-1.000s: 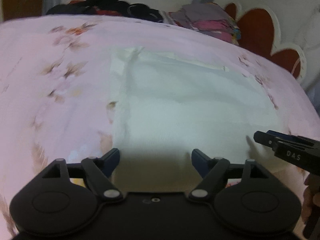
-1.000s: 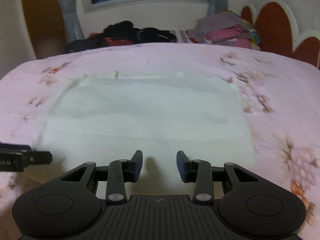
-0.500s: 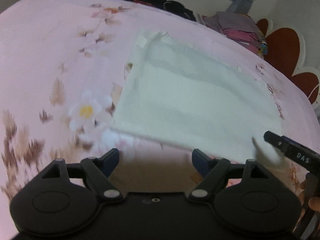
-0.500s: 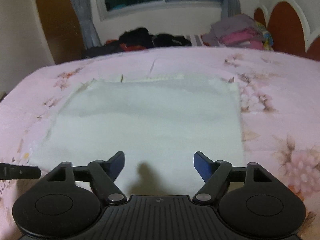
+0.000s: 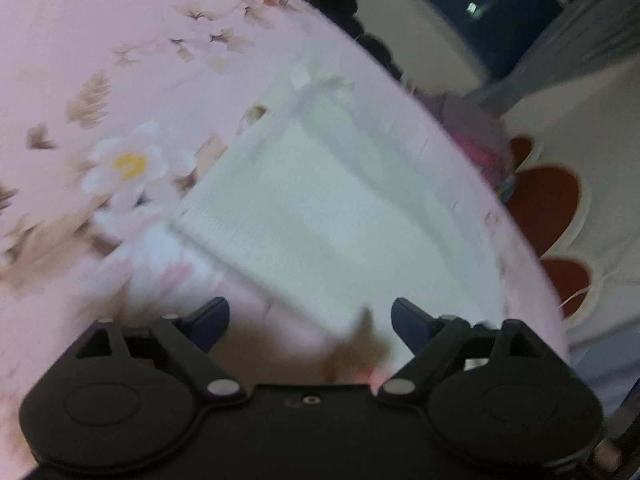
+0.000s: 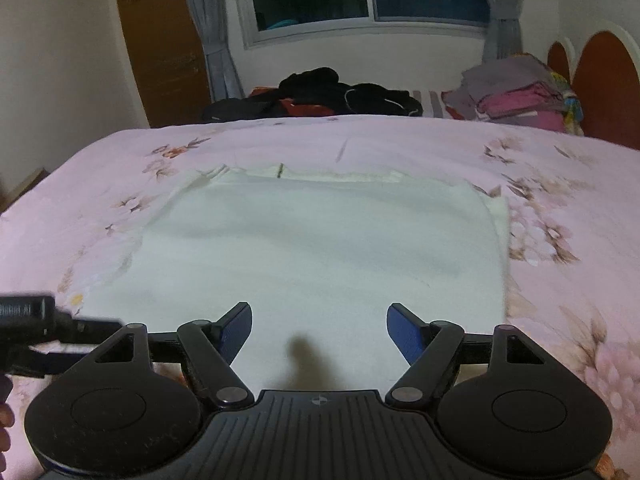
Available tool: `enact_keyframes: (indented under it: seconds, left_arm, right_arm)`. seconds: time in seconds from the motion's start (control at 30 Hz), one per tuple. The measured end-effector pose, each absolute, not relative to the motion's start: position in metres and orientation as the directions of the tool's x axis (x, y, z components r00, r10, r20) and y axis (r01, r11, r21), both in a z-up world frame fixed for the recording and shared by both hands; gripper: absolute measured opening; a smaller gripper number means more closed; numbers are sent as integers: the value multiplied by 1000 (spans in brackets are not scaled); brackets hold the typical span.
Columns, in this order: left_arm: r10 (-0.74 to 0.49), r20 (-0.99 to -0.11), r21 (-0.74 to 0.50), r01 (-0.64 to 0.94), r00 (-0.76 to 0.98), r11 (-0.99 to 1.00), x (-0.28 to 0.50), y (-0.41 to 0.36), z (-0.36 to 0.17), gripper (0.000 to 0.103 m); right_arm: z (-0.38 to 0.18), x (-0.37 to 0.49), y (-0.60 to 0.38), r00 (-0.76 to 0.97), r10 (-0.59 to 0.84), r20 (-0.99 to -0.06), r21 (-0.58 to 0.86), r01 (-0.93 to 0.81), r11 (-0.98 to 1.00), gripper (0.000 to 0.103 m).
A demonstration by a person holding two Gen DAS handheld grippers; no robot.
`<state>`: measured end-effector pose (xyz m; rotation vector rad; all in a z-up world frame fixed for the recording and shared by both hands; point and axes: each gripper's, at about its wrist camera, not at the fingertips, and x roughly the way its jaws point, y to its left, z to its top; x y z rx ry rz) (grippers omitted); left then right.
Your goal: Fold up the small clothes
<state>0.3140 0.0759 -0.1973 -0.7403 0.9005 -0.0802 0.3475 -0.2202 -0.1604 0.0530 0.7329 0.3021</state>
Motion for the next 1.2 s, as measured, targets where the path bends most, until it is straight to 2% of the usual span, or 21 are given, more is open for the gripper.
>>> enact_keyframes:
  seconds: [0.07,0.1,0.2,0.27,0.33,0.37,0.4,0.5,0.53,0.73,0.8,0.93,1.03,1.2]
  left_arm:
    - [-377,-642,-660,-231,668,715,325,79,-202,88]
    - [-387,-619,-683,-226,683,694,331,81,-205,88]
    - [-398,-564,-721,-196,723,664,345,83,-213,87]
    - [-398,-538,-741,-193,743,643,353,86,-217,83]
    - [-395,-522,-758,-200,756,620,362,90,-221,64]
    - [-390,-520,-766,-212,760,607,367,94,-224,58]
    - [-391,-517,-773,-221,761,594,370,97,-227,49]
    - [-394,-511,-792,-241,764,560,373,107,-232,36]
    - [-391,-514,-791,-246,764,560,374,108,-233,29]
    - [-358,-540,-763,-263,762,590,369,110,-231,10]
    - [-345,-548,-750,-265,762,606,368,108,-228,9]
    - [-314,-560,-715,-255,767,651,366,103,-218,8]
    - [-294,-567,-686,-243,770,686,366,96,-208,7]
    - [-277,-546,-643,-183,790,744,365,82,-185,7]
  right_arm:
    - [-162,357,-211,703,283,-652,144,-252,957,63]
    - [-163,364,-205,700,279,-657,138,-252,958,51]
    - [-164,386,-192,709,263,-654,135,-233,963,49]
    - [-162,402,-183,714,266,-647,139,-233,963,48]
    - [-161,418,-172,720,257,-644,117,-240,964,28]
    - [-162,425,-167,719,253,-648,113,-238,965,26]
    - [-167,431,-163,716,247,-653,110,-234,966,26]
    - [-192,440,-153,659,235,-714,95,-241,966,26]
    - [-196,437,-152,677,229,-700,80,-245,966,26]
    - [-197,438,-156,671,230,-705,91,-235,968,26]
    - [-201,435,-149,677,219,-703,38,-272,962,26]
    - [-197,435,-162,677,245,-694,115,-232,966,26]
    - [-202,430,-153,674,219,-705,8,-302,953,26]
    - [-188,427,-183,671,304,-676,193,-238,952,26]
